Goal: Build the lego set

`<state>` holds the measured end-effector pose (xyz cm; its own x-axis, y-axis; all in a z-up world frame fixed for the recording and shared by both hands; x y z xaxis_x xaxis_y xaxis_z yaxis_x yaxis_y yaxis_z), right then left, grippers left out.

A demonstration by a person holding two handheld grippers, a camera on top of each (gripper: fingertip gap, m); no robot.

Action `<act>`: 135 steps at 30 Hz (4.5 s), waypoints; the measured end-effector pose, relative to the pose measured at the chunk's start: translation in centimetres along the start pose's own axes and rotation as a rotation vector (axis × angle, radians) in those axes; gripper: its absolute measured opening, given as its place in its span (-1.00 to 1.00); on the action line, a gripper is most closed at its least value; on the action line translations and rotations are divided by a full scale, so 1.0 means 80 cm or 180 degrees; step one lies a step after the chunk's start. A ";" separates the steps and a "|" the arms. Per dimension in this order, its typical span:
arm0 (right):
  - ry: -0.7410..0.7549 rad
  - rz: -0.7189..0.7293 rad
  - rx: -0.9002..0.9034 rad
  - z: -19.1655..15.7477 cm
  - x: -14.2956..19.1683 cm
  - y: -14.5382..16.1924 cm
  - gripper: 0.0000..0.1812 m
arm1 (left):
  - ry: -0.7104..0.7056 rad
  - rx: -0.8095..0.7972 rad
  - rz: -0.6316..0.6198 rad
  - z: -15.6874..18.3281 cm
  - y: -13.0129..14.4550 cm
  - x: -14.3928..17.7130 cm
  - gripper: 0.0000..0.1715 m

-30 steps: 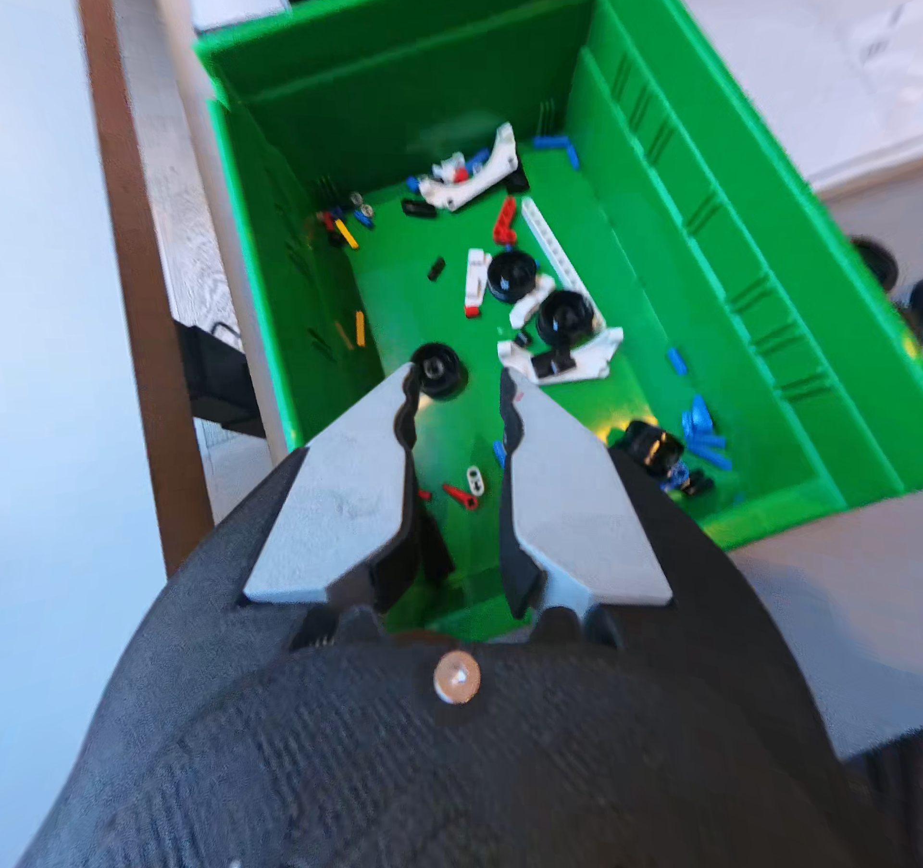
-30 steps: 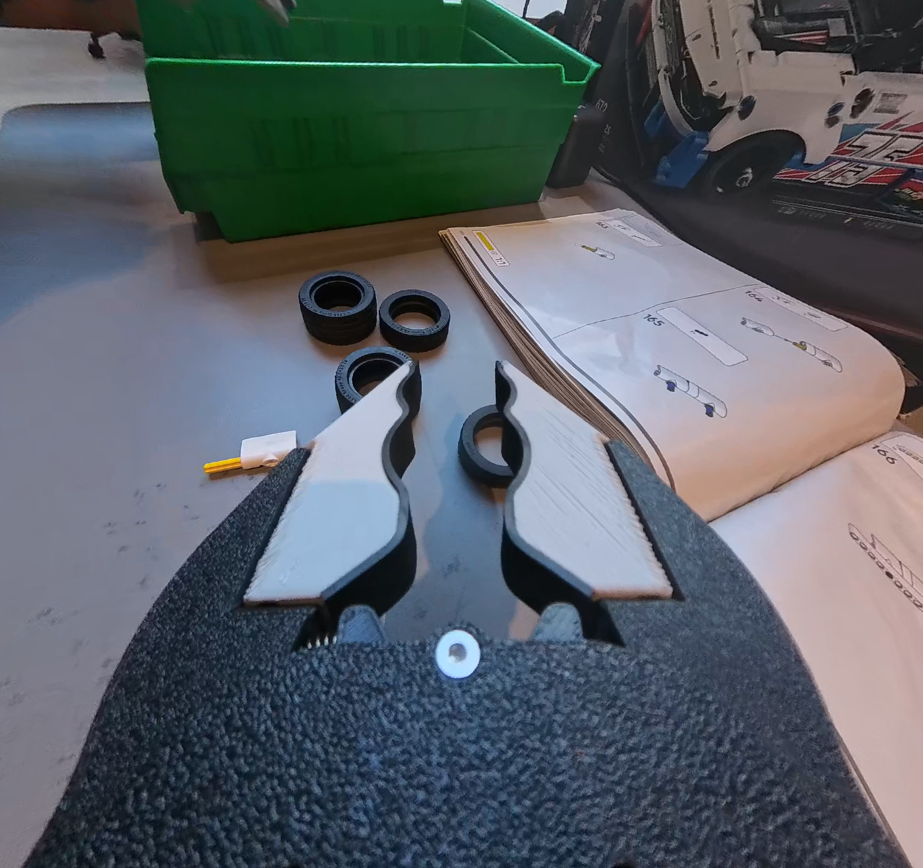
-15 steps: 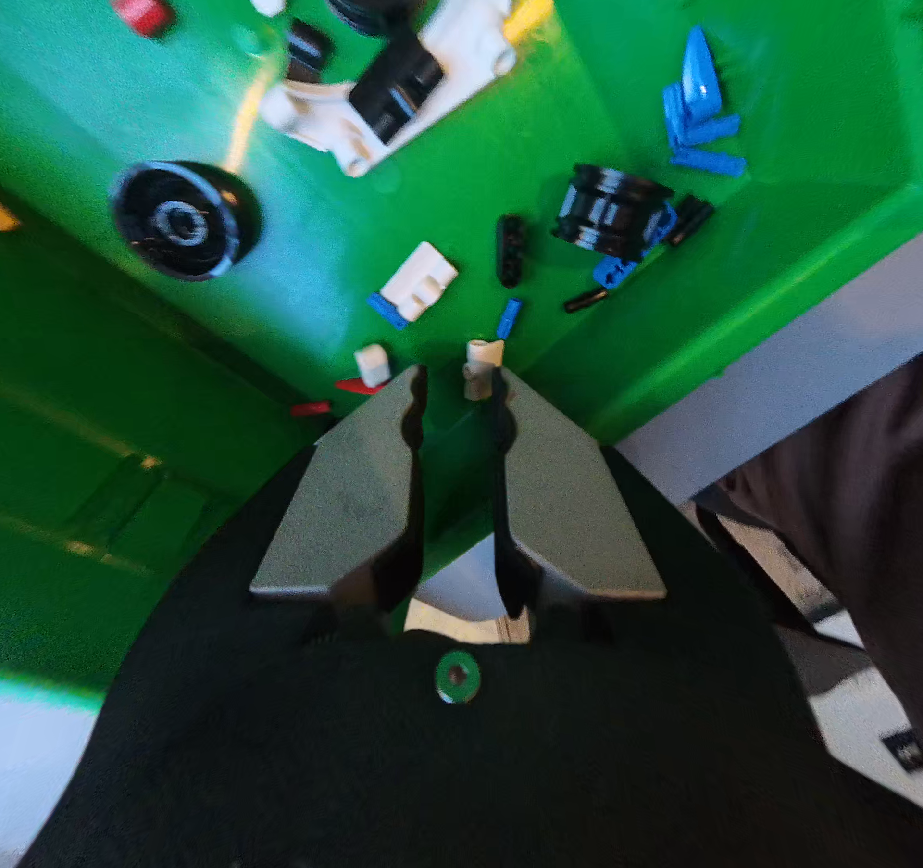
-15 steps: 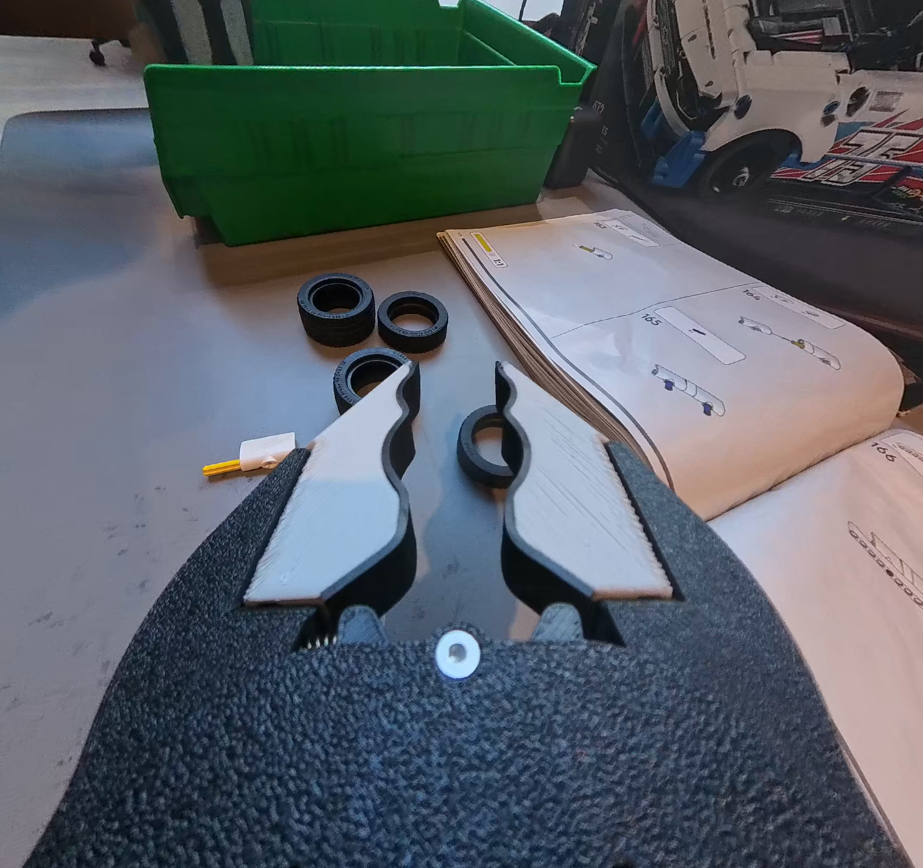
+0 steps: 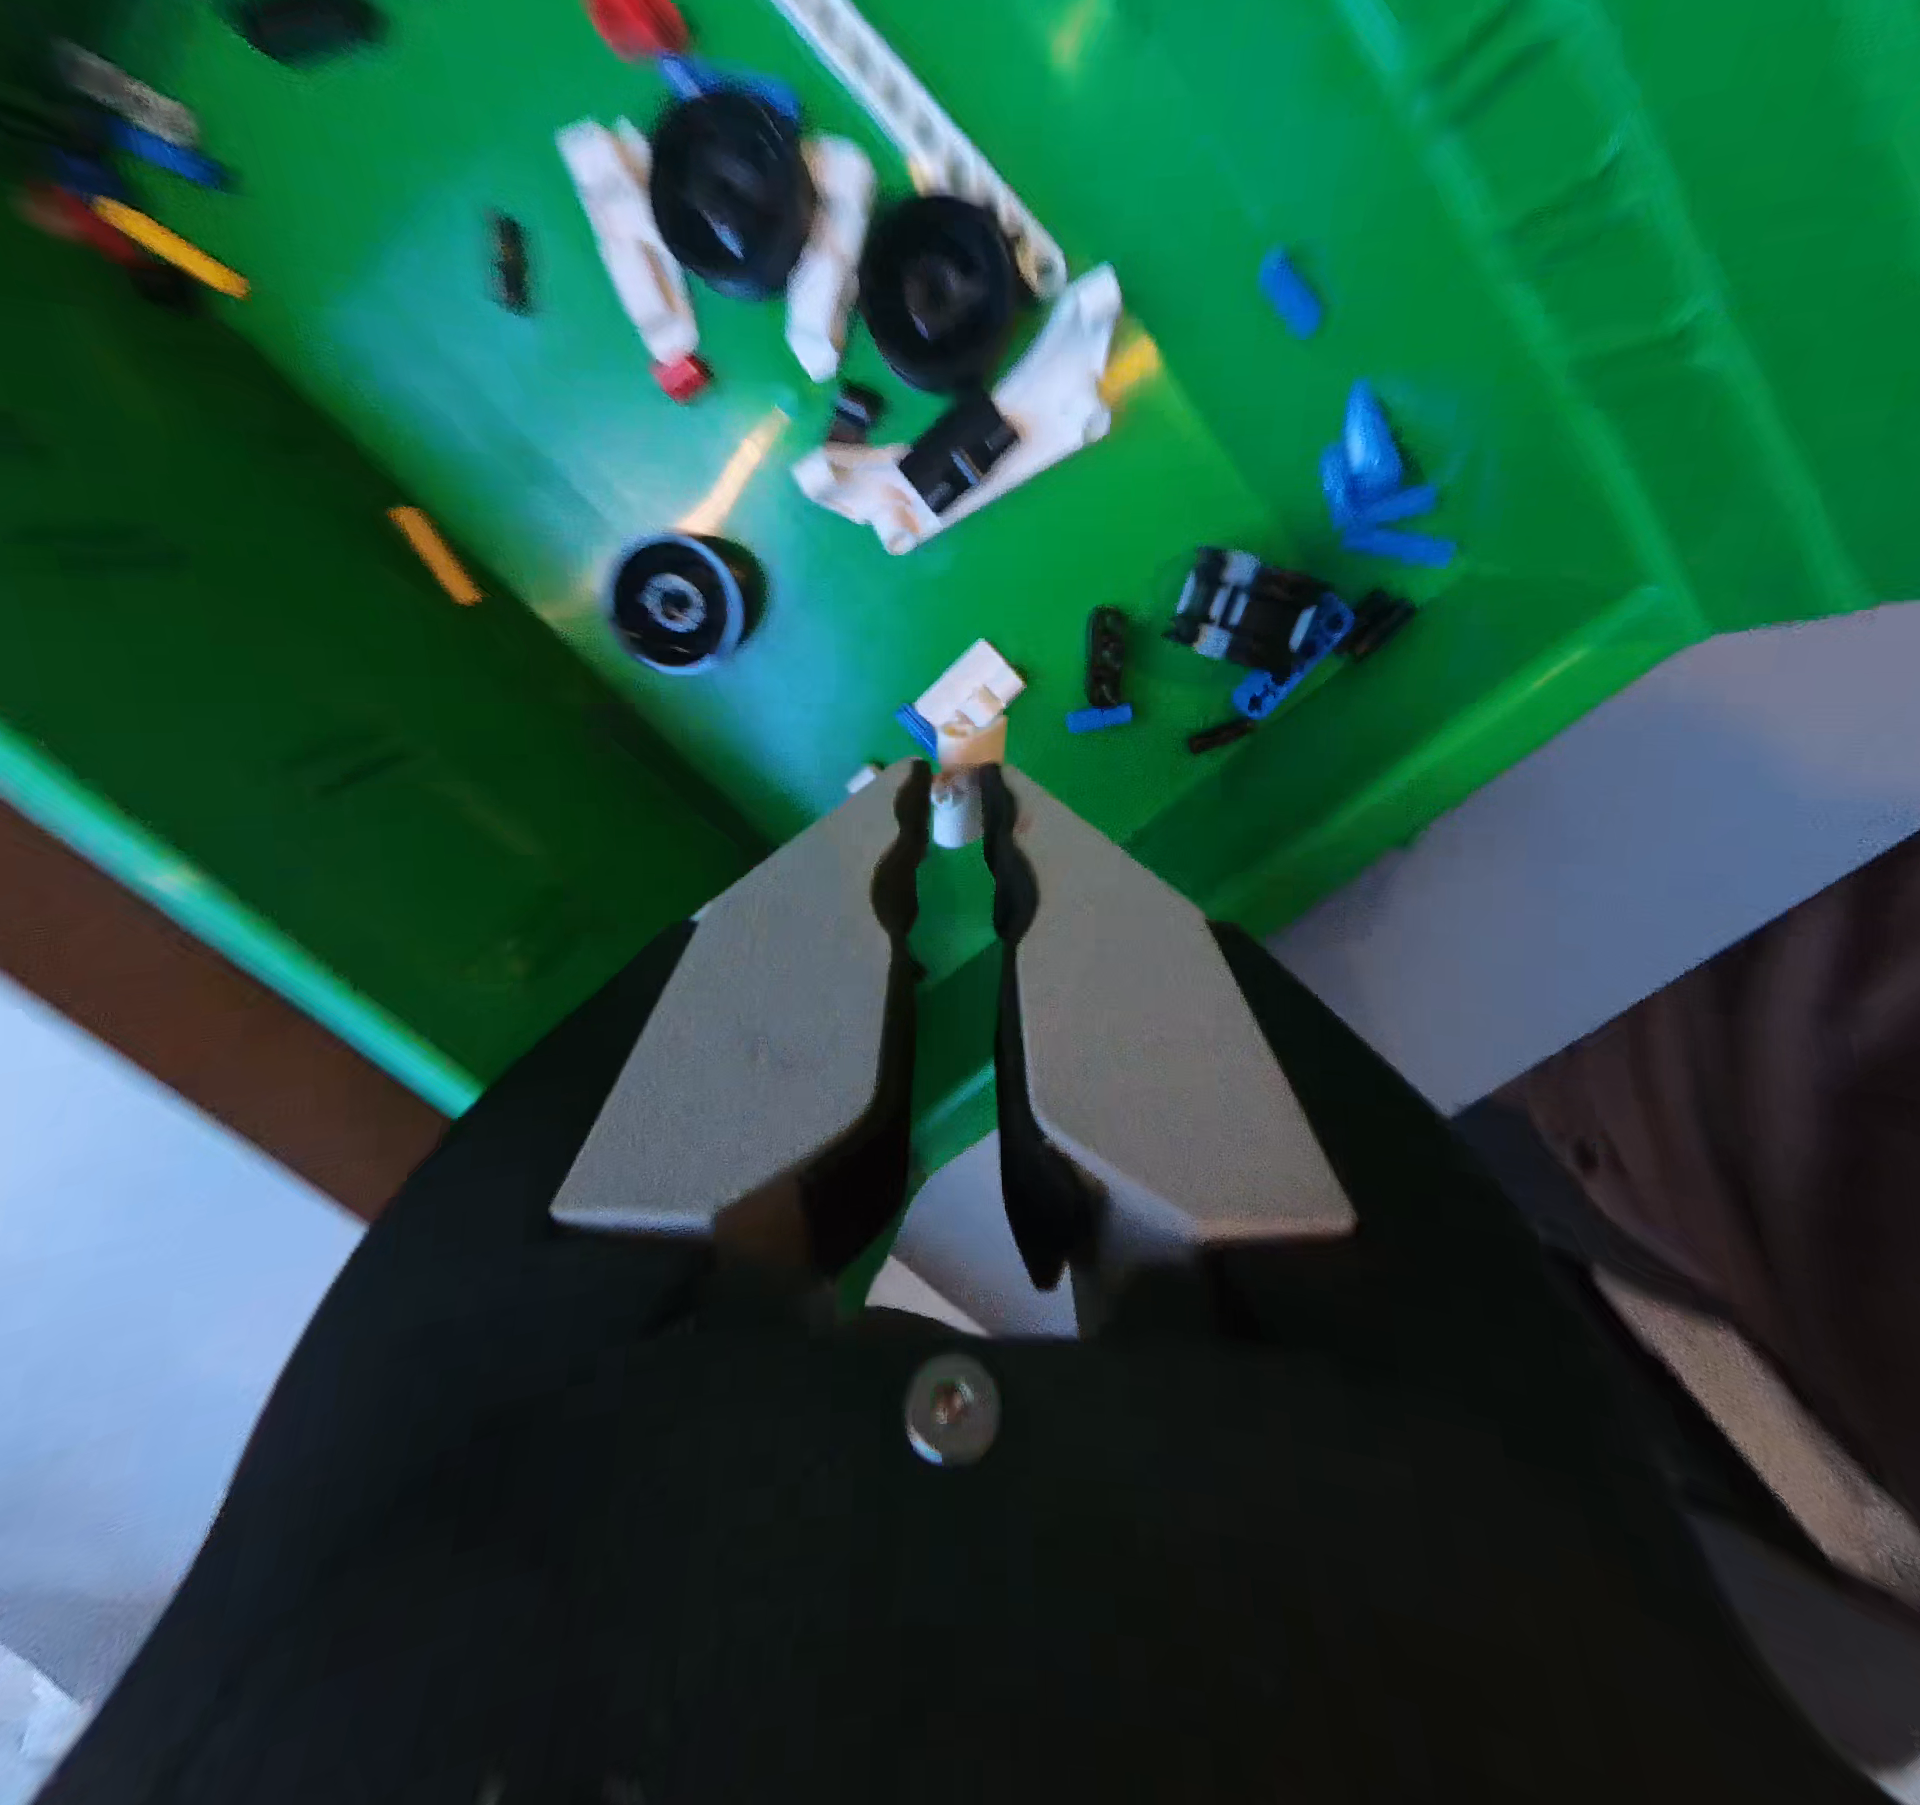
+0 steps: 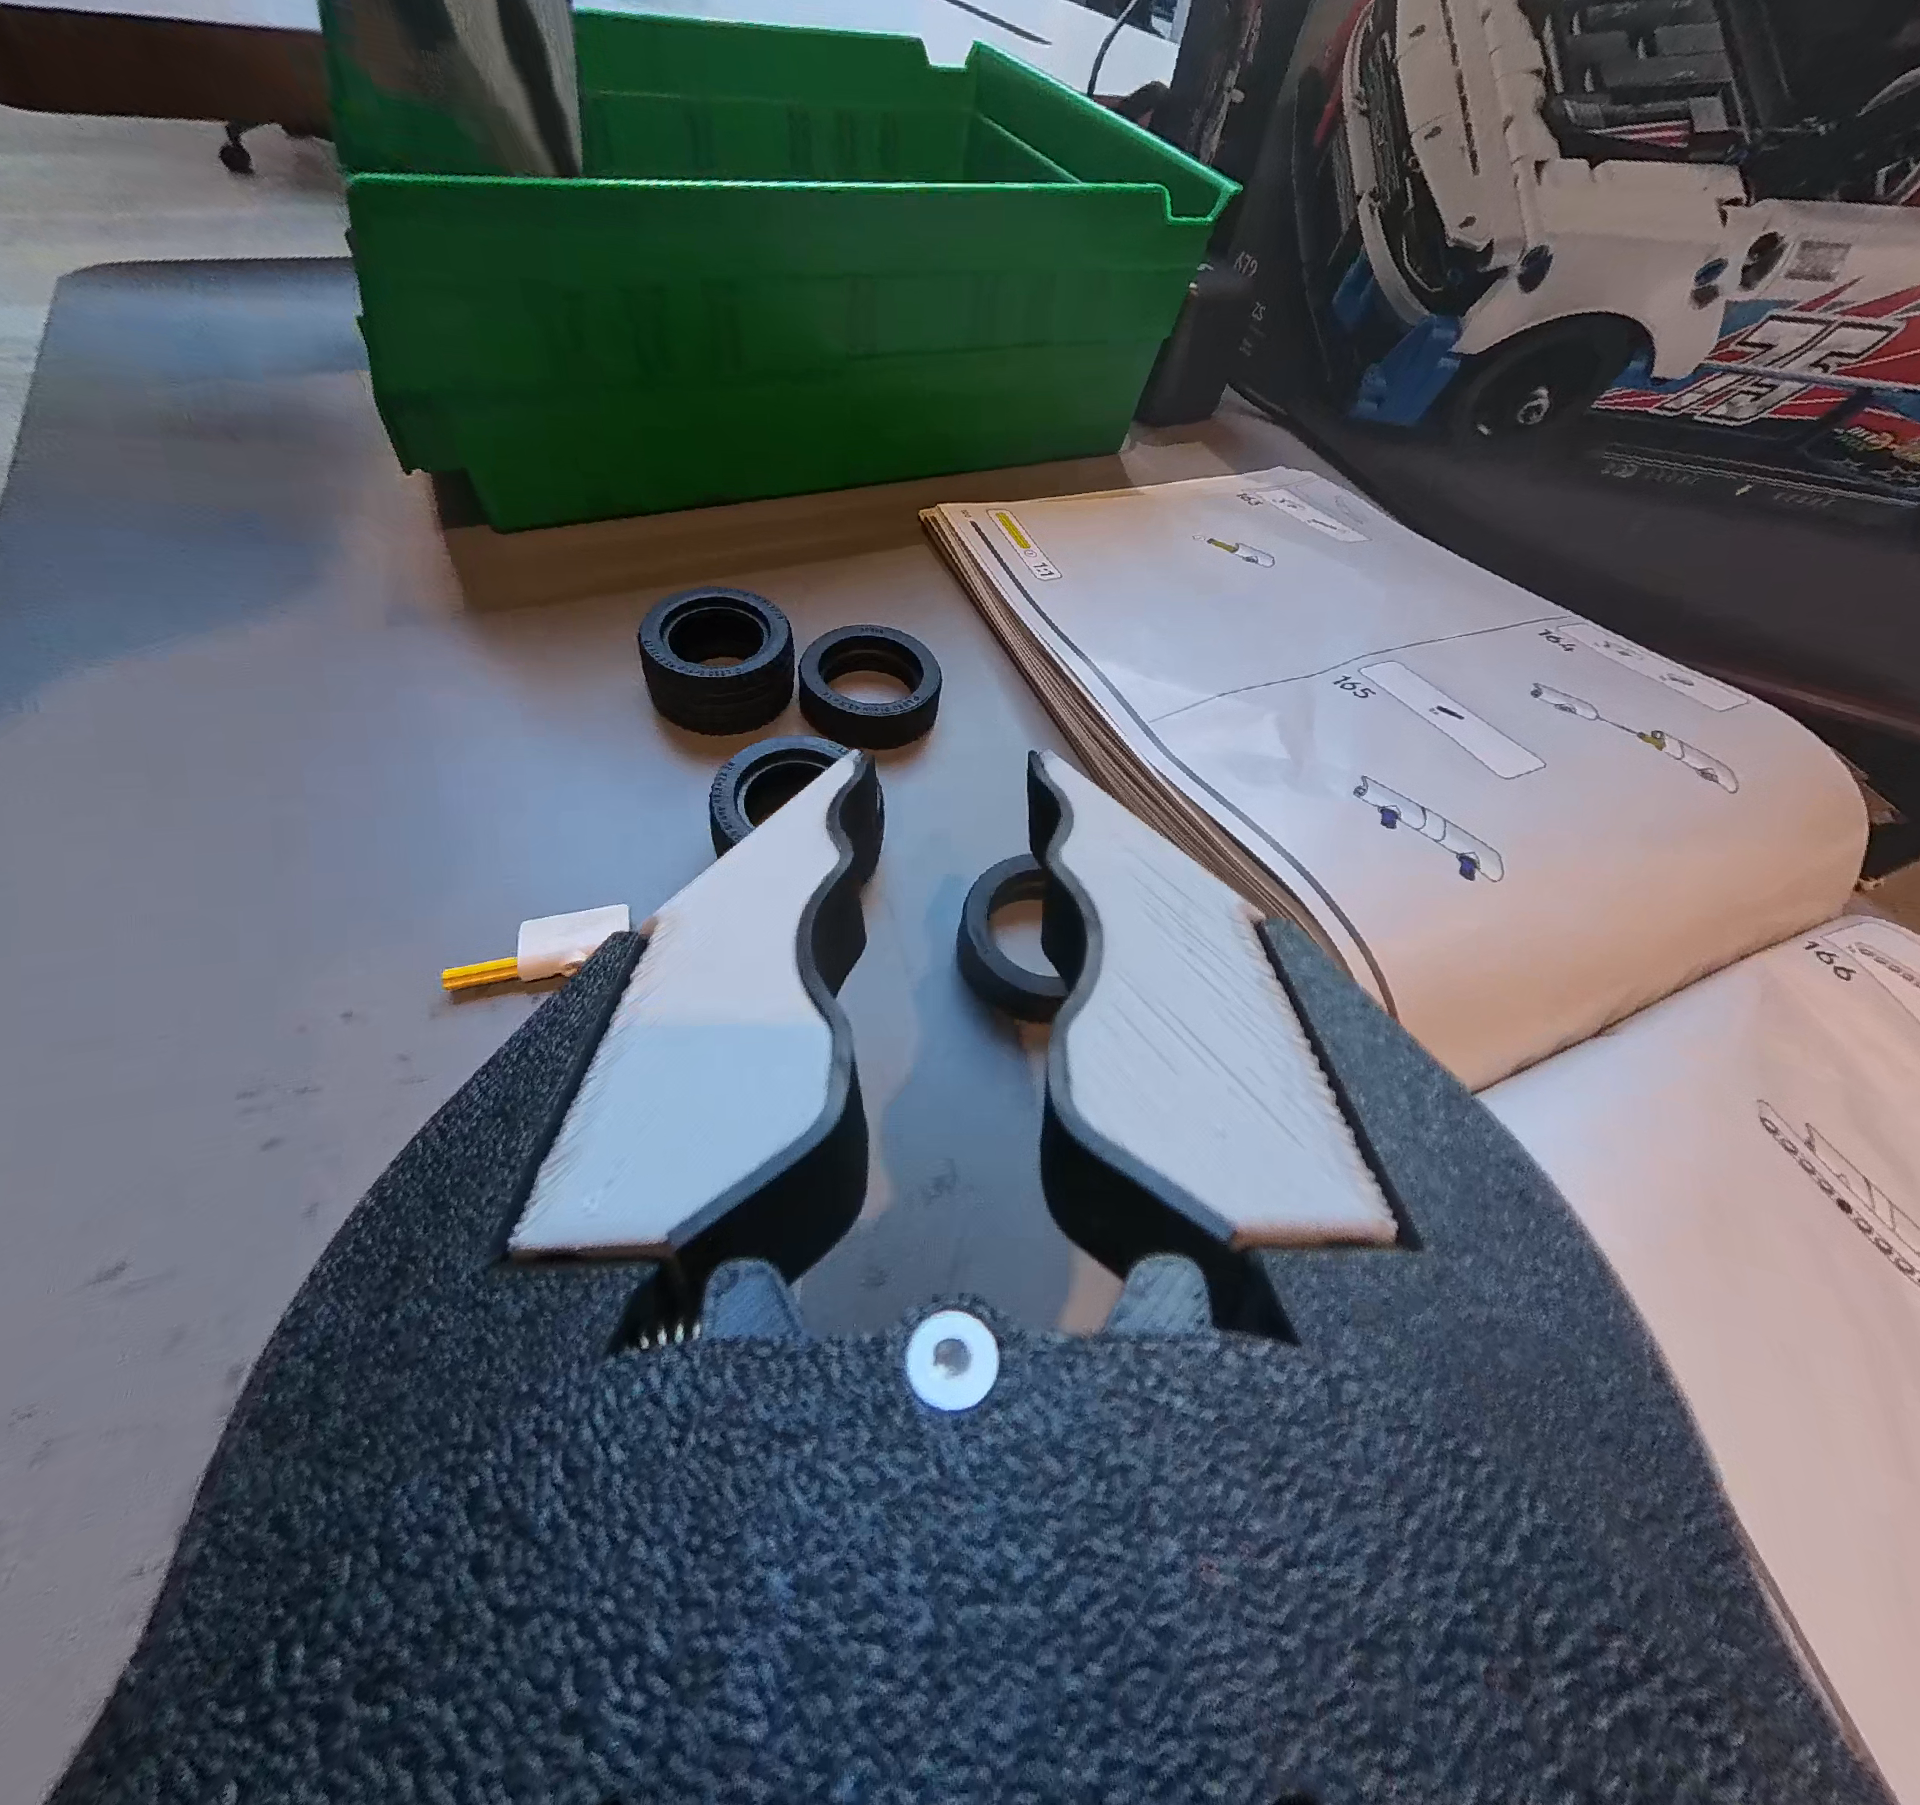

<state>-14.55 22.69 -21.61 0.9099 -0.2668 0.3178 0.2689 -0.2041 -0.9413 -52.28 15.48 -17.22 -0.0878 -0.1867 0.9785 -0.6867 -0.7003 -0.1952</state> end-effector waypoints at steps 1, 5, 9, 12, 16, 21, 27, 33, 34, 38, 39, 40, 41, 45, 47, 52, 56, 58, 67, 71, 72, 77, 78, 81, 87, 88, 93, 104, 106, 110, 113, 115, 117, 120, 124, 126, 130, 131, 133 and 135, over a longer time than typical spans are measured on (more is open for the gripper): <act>-0.0005 0.0010 0.0009 -0.001 0.001 0.000 -0.70 | -0.0077 0.0034 0.0218 0.001 -0.005 0.019 -0.91; -0.0016 0.0022 0.0044 -0.003 0.002 0.000 -0.71 | 0.0037 -0.0237 0.1260 0.053 -0.053 0.083 -0.92; -0.0007 0.0027 0.0068 -0.004 0.002 0.000 -0.71 | 0.0074 -0.0626 0.1686 0.130 -0.107 0.087 -0.92; 0.0001 0.0041 0.0067 -0.004 0.003 0.000 -0.71 | 0.0395 -0.0827 0.1863 0.191 -0.141 0.055 -0.91; 0.0020 0.0066 0.0073 -0.005 0.007 0.000 -0.71 | 0.0571 -0.0730 0.1561 0.227 -0.159 -0.017 -0.91; 0.0039 0.0076 0.0083 -0.006 0.009 0.000 -0.72 | 0.0361 -0.0543 0.1164 0.236 -0.154 -0.099 -0.89; 0.0056 0.0114 0.0105 -0.006 0.013 0.000 -0.73 | 0.0306 -0.0413 0.1170 0.230 -0.149 -0.097 -0.89; 0.0060 0.0095 0.0108 -0.006 0.011 0.000 -0.74 | 0.0354 -0.0301 0.1390 0.231 -0.142 -0.091 -0.65; 0.0062 0.0098 0.0100 -0.006 0.011 0.000 -0.74 | 0.0333 -0.0287 0.1434 0.231 -0.141 -0.089 -0.65; 0.0066 0.0111 0.0058 -0.004 0.012 -0.001 -0.73 | 0.0114 -0.0301 0.1656 0.227 -0.131 -0.074 -0.64; 0.0065 0.0111 0.0049 -0.003 0.011 -0.001 -0.73 | 0.0087 -0.0279 0.1783 0.227 -0.129 -0.068 -0.64; 0.0064 0.0111 0.0042 -0.003 0.011 -0.001 -0.73 | 0.0089 -0.0253 0.1931 0.228 -0.127 -0.061 -0.62; 0.0063 0.0112 0.0035 -0.002 0.011 -0.001 -0.73 | 0.0100 -0.0234 0.2088 0.230 -0.123 -0.053 -0.62; 0.0057 0.0114 -0.0003 0.000 0.011 -0.001 -0.73 | -0.0112 -0.0316 0.2580 0.226 -0.107 -0.004 -0.63; 0.0041 0.0120 -0.0027 0.001 0.011 -0.002 -0.73 | -0.0435 -0.0409 0.2518 0.199 -0.091 0.024 -0.72; -0.0024 0.0124 -0.0015 -0.002 0.009 -0.002 -0.73 | -0.0788 -0.0107 0.1337 0.071 -0.023 0.062 -0.75; -0.0032 0.0103 0.0060 -0.007 0.008 -0.002 -0.73 | -0.0470 0.0168 0.0404 0.009 0.015 0.027 -0.80; -0.0014 0.0106 0.0083 -0.008 0.009 -0.001 -0.73 | -0.0322 0.0221 0.0098 0.000 0.022 0.006 -0.81; -0.0041 0.0146 0.0062 -0.009 0.014 -0.002 -0.73 | -0.0168 -0.0762 -0.0725 -0.001 0.019 -0.039 -0.76; -0.0067 0.0141 0.0094 -0.012 0.013 -0.002 -0.73 | -0.0129 -0.1330 -0.0911 -0.004 0.013 -0.044 -0.75; -0.0066 0.0144 0.0101 -0.013 0.013 -0.002 -0.73 | -0.0093 -0.1424 -0.0966 -0.004 0.013 -0.046 -0.75; -0.0047 0.0183 0.0085 -0.011 0.017 -0.004 -0.73 | -0.0033 -0.1588 -0.1215 -0.006 0.014 -0.064 -0.80; -0.0048 0.0191 0.0080 -0.011 0.017 -0.004 -0.73 | -0.0004 -0.1575 -0.1235 -0.006 0.014 -0.065 -0.83; -0.0057 0.0179 0.0076 -0.011 0.017 -0.003 -0.73 | -0.0013 -0.1587 -0.1199 -0.007 0.012 -0.065 -0.83; -0.0069 0.0182 0.0115 -0.015 0.016 -0.004 -0.73 | -0.0488 -0.1584 -0.0822 -0.004 -0.003 -0.019 -0.84; -0.0071 0.0189 0.0114 -0.015 0.017 -0.004 -0.73 | -0.0636 -0.1553 -0.0639 0.000 -0.013 -0.002 -0.83; -0.0151 0.0156 0.0082 -0.015 0.019 -0.003 -0.72 | -0.0554 -0.1614 0.0842 0.116 -0.099 0.064 -0.84; -0.0278 -0.0091 0.0202 -0.027 0.035 0.016 -0.70 | 0.0220 -0.1177 0.1067 0.285 -0.159 -0.093 -0.85; -0.0234 -0.0041 0.0178 -0.026 0.040 0.016 -0.71 | 0.0179 -0.1127 0.1032 0.286 -0.157 -0.097 -0.85; -0.0197 -0.0041 0.0200 -0.030 0.041 0.017 -0.71 | 0.0019 -0.1185 0.1243 0.290 -0.156 -0.100 -0.85; -0.0154 -0.0045 0.0249 -0.033 0.041 0.018 -0.71 | 0.0034 -0.1073 0.1474 0.291 -0.153 -0.103 -0.85; -0.0143 -0.0042 0.0249 -0.033 0.041 0.018 -0.71 | 0.0051 -0.0980 0.1642 0.290 -0.151 -0.105 -0.85; -0.0152 -0.0041 0.0221 -0.032 0.041 0.018 -0.71 | 0.0055 -0.0923 0.1840 0.289 -0.147 -0.108 -0.85; -0.0174 -0.0021 0.0178 -0.030 0.040 0.016 -0.71 | -0.0014 -0.0922 0.1972 0.287 -0.141 -0.109 -0.85; -0.0246 0.0004 0.0164 -0.029 0.035 0.013 -0.71 | -0.0017 -0.1067 0.1980 0.284 -0.139 -0.108 -0.85; -0.0305 -0.0013 0.0171 -0.029 0.032 0.012 -0.72 | 0.0005 -0.1032 0.1982 0.280 -0.138 -0.108 -0.85; -0.0399 -0.0100 0.0160 -0.030 0.025 0.012 -0.72 | 0.0083 -0.0924 0.1983 0.274 -0.138 -0.108 -0.85; -0.0408 -0.0112 0.0160 -0.030 0.024 0.012 -0.72 | 0.0093 -0.0894 0.1985 0.273 -0.138 -0.108 -0.85; -0.0424 -0.0119 0.0153 -0.030 0.023 0.012 -0.72 | 0.0109 -0.0870 0.1987 0.271 -0.139 -0.109 -0.85; -0.0440 -0.0125 0.0134 -0.029 0.023 0.012 -0.72 | 0.0133 -0.0840 0.1990 0.269 -0.139 -0.109 -0.85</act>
<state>-13.34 19.79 -21.68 0.9324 -0.1264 0.3385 0.3156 -0.1713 -0.9333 -28.29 10.06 -25.01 -0.5497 -0.4712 0.6898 -0.6505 -0.2767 -0.7074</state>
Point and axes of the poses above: each gripper's, where its closed fingertips meet, x back along the fingers, y out of its underside, z = x × y across the jaws, the point moved 8 cm from there along x, back along the fingers, and after that the axes turned 14 degrees about -x, right-handed, at the moved point
